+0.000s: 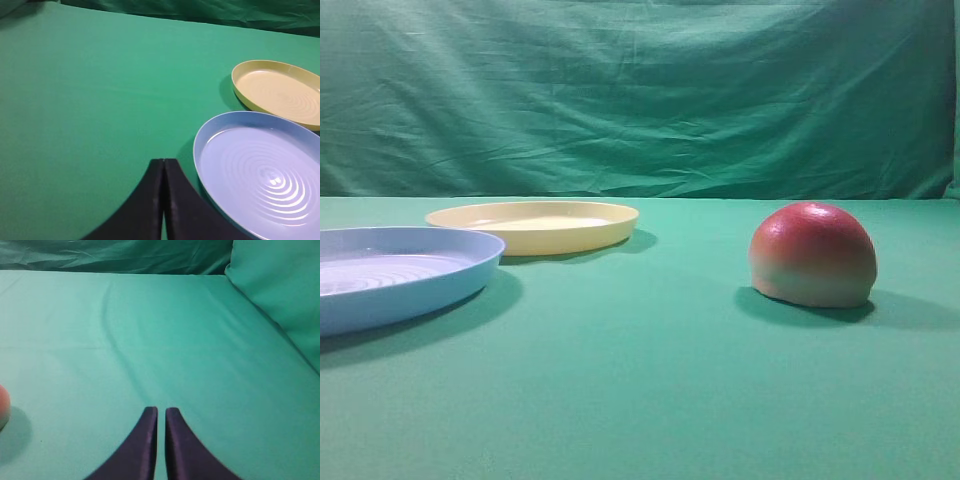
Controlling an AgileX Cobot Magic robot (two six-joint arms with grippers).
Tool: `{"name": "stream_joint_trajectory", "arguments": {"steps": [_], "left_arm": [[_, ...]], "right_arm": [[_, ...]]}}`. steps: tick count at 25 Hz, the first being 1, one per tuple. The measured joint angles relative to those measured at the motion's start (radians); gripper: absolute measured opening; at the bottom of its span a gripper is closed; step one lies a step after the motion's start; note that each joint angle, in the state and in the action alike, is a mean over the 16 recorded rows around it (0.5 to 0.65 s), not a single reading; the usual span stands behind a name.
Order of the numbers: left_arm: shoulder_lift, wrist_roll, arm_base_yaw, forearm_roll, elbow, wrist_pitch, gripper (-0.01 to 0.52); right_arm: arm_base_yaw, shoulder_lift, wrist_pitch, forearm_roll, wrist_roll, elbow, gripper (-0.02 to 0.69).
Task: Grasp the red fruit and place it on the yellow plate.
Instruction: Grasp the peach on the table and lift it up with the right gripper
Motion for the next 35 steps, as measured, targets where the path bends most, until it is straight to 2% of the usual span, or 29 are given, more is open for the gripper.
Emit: {"name": "stream_joint_trajectory", "arguments": {"steps": [21, 29, 35], "left_arm": [[0.000, 0.000, 0.000, 0.000, 0.000, 0.000, 0.000], [0.000, 0.000, 0.000, 0.000, 0.000, 0.000, 0.000], [0.000, 0.000, 0.000, 0.000, 0.000, 0.000, 0.000]], "right_arm": [[0.000, 0.000, -0.004, 0.007, 0.002, 0.000, 0.000], [0.000, 0.000, -0.071, 0.124, 0.010, -0.003, 0.000], [0.000, 0.009, -0.084, 0.260, -0.056, -0.059, 0.000]]}}
